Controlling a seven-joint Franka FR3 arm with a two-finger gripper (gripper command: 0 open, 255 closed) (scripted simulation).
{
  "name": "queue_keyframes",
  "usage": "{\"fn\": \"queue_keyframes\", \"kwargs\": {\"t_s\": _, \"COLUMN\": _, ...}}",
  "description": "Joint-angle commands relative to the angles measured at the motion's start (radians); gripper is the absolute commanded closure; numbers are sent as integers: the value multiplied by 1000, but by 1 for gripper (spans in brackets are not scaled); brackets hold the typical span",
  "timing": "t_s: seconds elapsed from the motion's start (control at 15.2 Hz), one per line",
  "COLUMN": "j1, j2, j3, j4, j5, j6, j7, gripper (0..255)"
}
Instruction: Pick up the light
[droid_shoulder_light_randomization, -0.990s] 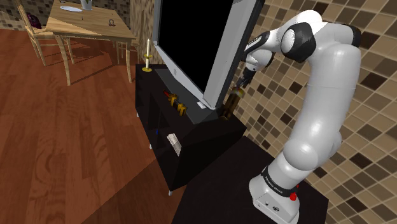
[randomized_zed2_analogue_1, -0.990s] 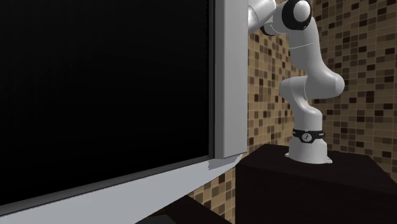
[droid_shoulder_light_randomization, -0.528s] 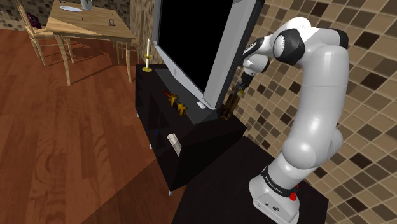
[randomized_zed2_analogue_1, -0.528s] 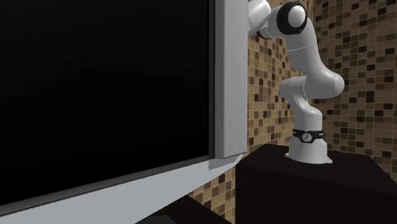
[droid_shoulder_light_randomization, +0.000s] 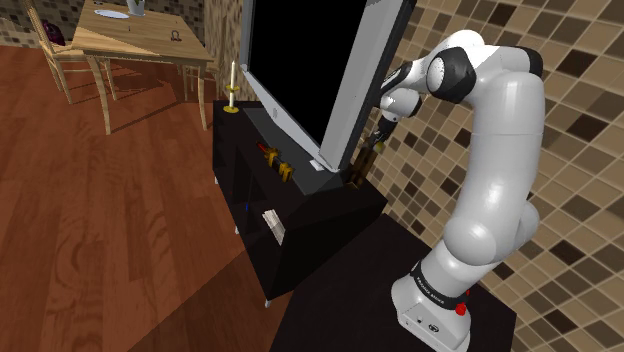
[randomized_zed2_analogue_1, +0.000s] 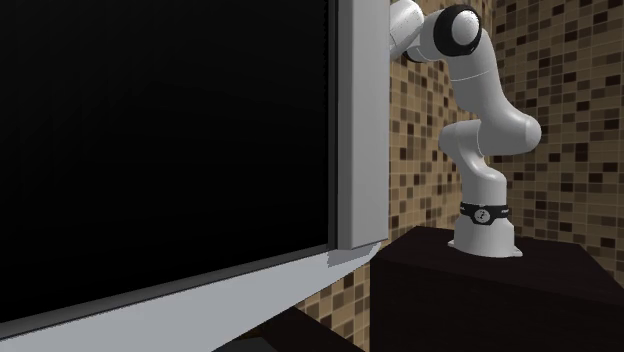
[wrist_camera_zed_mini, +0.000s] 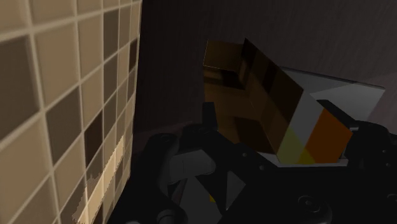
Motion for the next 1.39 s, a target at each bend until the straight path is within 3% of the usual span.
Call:
{"fn": "queue_keyframes", "kwargs": {"t_s": 0.0, "j1": 0, "j2": 1, "j3": 0, "j4": -1, "j5": 0, "j6": 1, "j7": 0, "gripper": 255}}
{"fn": "queue_keyframes", "kwargs": {"t_s": 0.26, "j1": 1, "j2": 0, "j3": 0, "j4": -4, "j5": -1, "j6": 3, "j7": 0, "gripper": 255}}
{"fn": "queue_keyframes", "kwargs": {"t_s": 1.32, "j1": 39, "j2": -117, "j3": -55, "j4": 43, "j5": -91, "j6": -145, "j7": 61, "gripper": 255}}
